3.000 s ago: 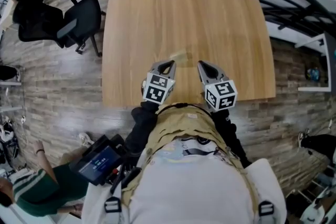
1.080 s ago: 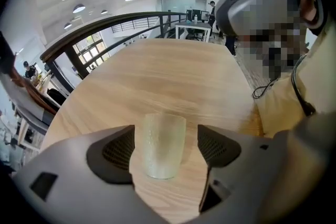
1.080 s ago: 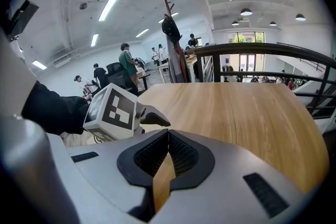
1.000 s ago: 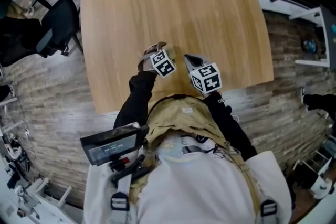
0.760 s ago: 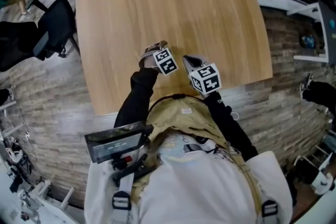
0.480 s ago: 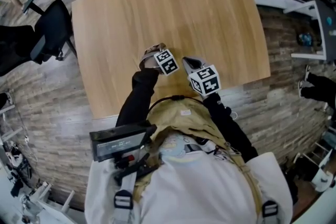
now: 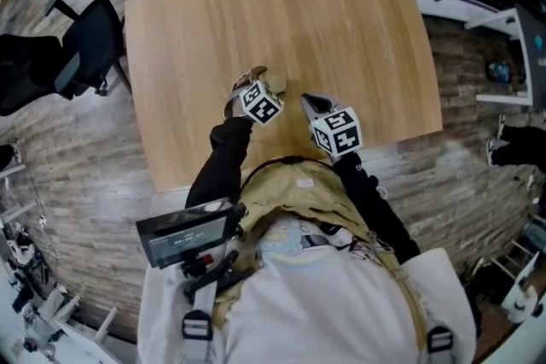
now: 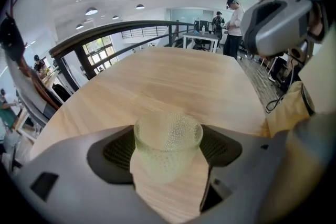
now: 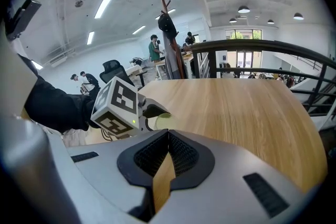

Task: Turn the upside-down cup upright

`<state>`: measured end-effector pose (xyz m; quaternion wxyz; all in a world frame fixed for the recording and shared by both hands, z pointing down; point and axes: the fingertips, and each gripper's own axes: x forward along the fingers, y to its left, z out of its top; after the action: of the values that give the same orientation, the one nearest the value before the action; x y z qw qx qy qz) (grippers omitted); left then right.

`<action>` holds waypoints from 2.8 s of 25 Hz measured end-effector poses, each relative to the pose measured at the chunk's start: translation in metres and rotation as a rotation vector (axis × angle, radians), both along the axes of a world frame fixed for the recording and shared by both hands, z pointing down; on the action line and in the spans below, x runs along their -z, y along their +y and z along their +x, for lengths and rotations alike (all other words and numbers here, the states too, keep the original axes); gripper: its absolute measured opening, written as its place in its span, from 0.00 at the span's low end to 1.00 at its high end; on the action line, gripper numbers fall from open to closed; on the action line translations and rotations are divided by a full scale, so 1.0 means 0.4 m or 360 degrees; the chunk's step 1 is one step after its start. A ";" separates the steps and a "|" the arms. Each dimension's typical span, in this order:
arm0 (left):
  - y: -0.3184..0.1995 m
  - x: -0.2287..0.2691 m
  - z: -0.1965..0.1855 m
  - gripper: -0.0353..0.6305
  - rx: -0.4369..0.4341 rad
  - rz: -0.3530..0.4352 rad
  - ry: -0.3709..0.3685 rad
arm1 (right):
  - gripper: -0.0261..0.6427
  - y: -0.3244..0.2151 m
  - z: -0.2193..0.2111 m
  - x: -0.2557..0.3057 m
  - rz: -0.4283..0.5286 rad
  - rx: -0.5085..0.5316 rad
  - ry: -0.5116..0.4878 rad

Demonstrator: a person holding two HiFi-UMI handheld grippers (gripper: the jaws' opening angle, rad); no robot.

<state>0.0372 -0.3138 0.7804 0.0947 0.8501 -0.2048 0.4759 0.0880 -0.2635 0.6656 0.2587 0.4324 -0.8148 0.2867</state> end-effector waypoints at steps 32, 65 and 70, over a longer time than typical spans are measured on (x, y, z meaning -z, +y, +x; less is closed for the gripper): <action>0.103 0.125 -0.271 0.48 0.0770 0.0152 0.0241 | 0.07 0.035 -0.062 0.090 0.0224 0.0104 -0.0010; 0.109 0.890 -0.284 0.06 0.1062 0.0954 0.0981 | 0.07 0.035 -0.077 0.646 0.1095 -0.0109 -0.0203; 0.110 0.922 -0.276 0.06 0.1044 0.0976 0.1101 | 0.07 0.034 -0.073 0.660 0.1106 -0.0124 -0.0191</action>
<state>-0.0733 -0.2699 0.4118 0.0479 0.8370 -0.5441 0.0341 0.0588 -0.2498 0.4016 0.0368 0.5078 -0.8603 0.0269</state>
